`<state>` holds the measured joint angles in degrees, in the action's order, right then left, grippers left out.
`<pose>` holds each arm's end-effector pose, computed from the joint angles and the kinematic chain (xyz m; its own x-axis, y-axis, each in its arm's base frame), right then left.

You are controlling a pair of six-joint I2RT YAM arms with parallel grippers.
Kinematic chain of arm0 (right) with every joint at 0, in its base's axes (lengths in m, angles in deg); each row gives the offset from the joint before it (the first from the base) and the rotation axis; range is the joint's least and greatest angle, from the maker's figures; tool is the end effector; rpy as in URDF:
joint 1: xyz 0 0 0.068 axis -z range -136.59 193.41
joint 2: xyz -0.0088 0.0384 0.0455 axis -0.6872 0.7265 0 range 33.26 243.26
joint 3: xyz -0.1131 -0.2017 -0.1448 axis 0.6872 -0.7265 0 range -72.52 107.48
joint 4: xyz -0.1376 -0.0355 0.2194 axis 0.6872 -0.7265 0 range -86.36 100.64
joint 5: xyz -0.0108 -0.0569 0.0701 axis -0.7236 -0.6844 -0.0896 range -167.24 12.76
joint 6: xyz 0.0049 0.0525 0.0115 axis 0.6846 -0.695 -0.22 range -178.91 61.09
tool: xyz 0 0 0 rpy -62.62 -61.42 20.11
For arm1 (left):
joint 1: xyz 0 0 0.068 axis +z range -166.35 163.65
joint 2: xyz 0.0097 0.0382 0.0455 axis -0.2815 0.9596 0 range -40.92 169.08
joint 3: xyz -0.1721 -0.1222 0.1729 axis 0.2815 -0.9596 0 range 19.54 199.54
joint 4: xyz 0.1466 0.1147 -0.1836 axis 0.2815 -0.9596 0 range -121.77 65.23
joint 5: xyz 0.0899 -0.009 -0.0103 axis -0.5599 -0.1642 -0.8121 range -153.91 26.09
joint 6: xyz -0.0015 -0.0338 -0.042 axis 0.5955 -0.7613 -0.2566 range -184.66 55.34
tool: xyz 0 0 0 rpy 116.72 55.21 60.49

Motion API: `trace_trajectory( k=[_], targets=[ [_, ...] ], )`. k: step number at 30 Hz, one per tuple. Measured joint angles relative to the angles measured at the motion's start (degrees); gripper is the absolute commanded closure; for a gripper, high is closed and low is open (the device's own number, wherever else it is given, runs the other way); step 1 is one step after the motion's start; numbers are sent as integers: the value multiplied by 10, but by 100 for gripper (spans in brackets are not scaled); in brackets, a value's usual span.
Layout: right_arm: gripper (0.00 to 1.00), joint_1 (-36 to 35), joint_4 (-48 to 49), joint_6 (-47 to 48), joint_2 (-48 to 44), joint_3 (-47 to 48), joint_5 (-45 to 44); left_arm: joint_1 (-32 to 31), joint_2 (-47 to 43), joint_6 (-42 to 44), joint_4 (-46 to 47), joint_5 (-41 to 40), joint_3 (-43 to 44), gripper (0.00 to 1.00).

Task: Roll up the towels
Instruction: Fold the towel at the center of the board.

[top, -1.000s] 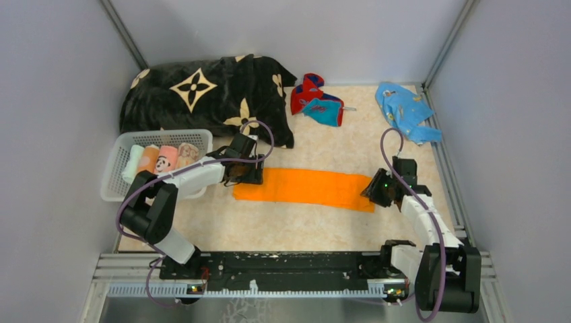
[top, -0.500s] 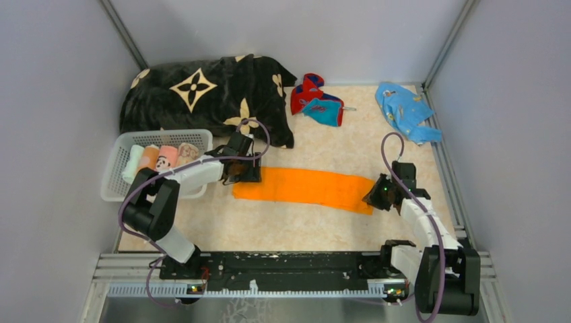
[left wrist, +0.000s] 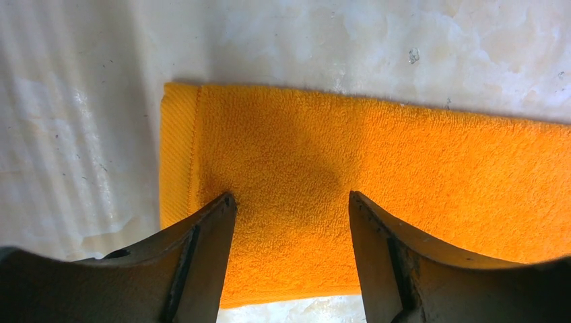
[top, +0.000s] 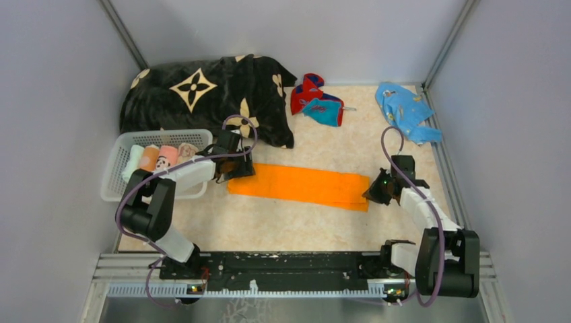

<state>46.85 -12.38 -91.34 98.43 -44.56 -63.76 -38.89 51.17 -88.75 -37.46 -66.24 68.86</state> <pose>0.1946 -0.0034 0.1584 -0.7620 0.5682 -0.3106 0.4163 0.7973 0.4370 0.2890 -0.1185 0.1647 -0.8422 -0.0920 -0.5312 0.0197 0.9794 -0.2009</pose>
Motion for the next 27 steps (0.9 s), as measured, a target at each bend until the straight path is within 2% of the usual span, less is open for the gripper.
trace_trajectory(
  k=[12, 22, 25, 27],
  targets=[
    [100, 0, -154, -39, -65, 52, -46, 0, -4, -4, 7, -4, -6, 31],
    [100, 0, -183, -68, -38, 25, -58, 0, -4, -5, 6, -4, -6, 31],
    [95, 0, -180, -72, -24, 19, -55, 0, -4, -5, 5, -3, -6, 31],
    [88, 0, -177, -71, -19, 19, -52, 0, -4, -5, 5, -3, -6, 31]
  ],
)
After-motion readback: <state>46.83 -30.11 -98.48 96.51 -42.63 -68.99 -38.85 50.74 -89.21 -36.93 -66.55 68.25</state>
